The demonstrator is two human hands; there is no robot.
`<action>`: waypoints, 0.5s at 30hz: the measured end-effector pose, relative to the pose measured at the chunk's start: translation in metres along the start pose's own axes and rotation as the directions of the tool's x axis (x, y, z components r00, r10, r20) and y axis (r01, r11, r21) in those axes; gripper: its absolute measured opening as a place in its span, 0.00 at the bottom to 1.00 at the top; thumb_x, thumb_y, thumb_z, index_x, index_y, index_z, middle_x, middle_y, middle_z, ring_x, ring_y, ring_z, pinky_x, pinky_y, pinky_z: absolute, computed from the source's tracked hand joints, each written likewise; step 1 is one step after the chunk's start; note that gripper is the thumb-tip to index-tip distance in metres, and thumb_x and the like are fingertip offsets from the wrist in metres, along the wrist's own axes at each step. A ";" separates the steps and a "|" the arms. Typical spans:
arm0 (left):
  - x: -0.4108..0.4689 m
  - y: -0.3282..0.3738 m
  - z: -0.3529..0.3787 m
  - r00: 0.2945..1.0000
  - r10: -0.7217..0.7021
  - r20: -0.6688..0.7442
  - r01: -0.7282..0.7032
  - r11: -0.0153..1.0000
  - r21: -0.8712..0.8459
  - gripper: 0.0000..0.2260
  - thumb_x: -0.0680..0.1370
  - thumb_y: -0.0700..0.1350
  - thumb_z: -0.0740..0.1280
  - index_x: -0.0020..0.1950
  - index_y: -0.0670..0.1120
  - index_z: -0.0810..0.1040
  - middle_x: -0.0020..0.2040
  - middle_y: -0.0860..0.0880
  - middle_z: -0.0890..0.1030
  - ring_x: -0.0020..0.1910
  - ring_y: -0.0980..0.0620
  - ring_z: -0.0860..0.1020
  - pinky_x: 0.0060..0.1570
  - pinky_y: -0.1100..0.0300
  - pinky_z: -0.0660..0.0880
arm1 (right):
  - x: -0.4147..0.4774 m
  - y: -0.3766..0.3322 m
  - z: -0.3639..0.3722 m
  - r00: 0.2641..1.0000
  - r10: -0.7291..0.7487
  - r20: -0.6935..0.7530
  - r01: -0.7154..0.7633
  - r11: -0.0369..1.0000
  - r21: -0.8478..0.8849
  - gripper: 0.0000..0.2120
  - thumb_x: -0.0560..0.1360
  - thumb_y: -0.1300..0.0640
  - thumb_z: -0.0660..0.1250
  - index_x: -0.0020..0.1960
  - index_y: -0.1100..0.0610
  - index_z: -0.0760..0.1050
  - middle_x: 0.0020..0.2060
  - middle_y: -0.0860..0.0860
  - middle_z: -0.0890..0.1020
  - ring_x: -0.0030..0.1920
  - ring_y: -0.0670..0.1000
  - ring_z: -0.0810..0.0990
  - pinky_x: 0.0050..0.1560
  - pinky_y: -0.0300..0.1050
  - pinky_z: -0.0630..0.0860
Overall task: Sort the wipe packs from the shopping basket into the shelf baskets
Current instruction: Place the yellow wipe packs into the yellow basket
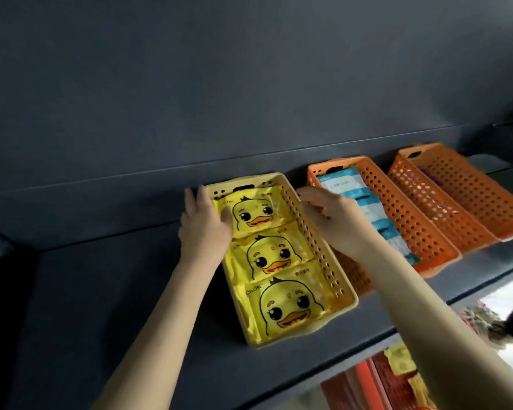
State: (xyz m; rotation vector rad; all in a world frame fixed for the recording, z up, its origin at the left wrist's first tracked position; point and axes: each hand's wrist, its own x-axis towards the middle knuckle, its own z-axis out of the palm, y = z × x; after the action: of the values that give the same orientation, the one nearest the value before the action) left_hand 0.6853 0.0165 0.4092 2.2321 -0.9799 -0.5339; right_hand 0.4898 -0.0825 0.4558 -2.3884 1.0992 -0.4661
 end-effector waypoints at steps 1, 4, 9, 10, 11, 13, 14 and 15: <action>-0.008 0.008 -0.001 0.997 0.059 -0.045 -0.054 0.994 0.098 0.29 0.81 0.53 0.59 0.78 0.45 0.53 0.79 0.41 0.51 0.75 0.37 0.58 0.69 0.40 0.61 | -0.012 0.006 -0.014 0.999 -0.006 -0.039 0.004 1.000 -0.026 0.13 0.79 0.54 0.62 0.61 0.54 0.78 0.56 0.50 0.83 0.56 0.52 0.81 0.57 0.49 0.76; -0.037 0.042 0.003 0.963 0.255 -0.093 -0.230 0.948 0.221 0.24 0.81 0.51 0.60 0.75 0.43 0.62 0.77 0.40 0.60 0.73 0.39 0.63 0.68 0.43 0.64 | -0.057 0.032 -0.059 0.986 0.029 -0.164 -0.044 0.995 -0.090 0.10 0.78 0.57 0.65 0.57 0.56 0.80 0.54 0.50 0.84 0.55 0.52 0.82 0.56 0.46 0.75; -0.110 0.115 0.055 0.884 0.466 0.041 -0.468 0.882 0.059 0.19 0.80 0.47 0.62 0.70 0.42 0.70 0.67 0.42 0.75 0.65 0.42 0.73 0.65 0.51 0.68 | -0.171 0.092 -0.130 0.956 0.178 -0.235 -0.211 0.969 -0.127 0.12 0.78 0.57 0.65 0.60 0.56 0.79 0.52 0.54 0.84 0.51 0.56 0.82 0.53 0.50 0.76; -0.129 0.131 0.070 0.863 0.503 0.054 -0.505 0.862 0.047 0.18 0.80 0.46 0.62 0.69 0.41 0.71 0.66 0.42 0.76 0.64 0.42 0.73 0.64 0.51 0.69 | -0.197 0.106 -0.142 0.946 0.215 -0.242 -0.252 0.958 -0.135 0.12 0.78 0.56 0.64 0.60 0.56 0.79 0.50 0.55 0.85 0.48 0.57 0.82 0.51 0.50 0.77; -0.150 0.146 0.086 0.846 0.528 0.071 -0.531 0.846 0.037 0.18 0.80 0.46 0.62 0.68 0.41 0.72 0.66 0.42 0.75 0.64 0.42 0.73 0.64 0.51 0.69 | -0.223 0.119 -0.152 0.938 0.243 -0.247 -0.285 0.947 -0.149 0.13 0.78 0.55 0.64 0.61 0.55 0.78 0.49 0.55 0.85 0.46 0.57 0.82 0.49 0.49 0.76; -0.188 0.173 0.120 0.809 0.577 0.114 -0.581 0.814 0.007 0.18 0.80 0.46 0.63 0.68 0.42 0.72 0.66 0.42 0.75 0.65 0.43 0.72 0.64 0.52 0.67 | -0.273 0.147 -0.171 0.919 0.301 -0.254 -0.348 0.922 -0.167 0.14 0.79 0.53 0.63 0.63 0.54 0.77 0.53 0.52 0.83 0.43 0.52 0.81 0.48 0.45 0.75; -0.207 0.185 0.137 0.784 0.603 0.147 -0.608 0.794 -0.015 0.17 0.80 0.46 0.63 0.68 0.42 0.73 0.66 0.43 0.76 0.65 0.43 0.73 0.64 0.52 0.67 | -0.296 0.160 -0.178 0.906 0.340 -0.253 -0.387 0.906 -0.169 0.15 0.79 0.52 0.62 0.64 0.54 0.76 0.55 0.51 0.83 0.44 0.51 0.80 0.49 0.44 0.74; -0.223 0.195 0.156 0.759 0.626 0.182 -0.631 0.775 -0.037 0.17 0.80 0.46 0.63 0.68 0.43 0.73 0.65 0.43 0.76 0.65 0.43 0.73 0.64 0.52 0.67 | -0.317 0.174 -0.183 0.892 0.378 -0.249 -0.424 0.890 -0.167 0.16 0.80 0.52 0.62 0.65 0.54 0.75 0.57 0.51 0.82 0.47 0.50 0.80 0.50 0.43 0.74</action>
State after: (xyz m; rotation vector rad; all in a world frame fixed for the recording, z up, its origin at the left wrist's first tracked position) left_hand 0.3542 0.0237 0.4555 1.7246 -1.7489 -0.4133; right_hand 0.0969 0.0150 0.4801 -2.2306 1.7802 -0.4759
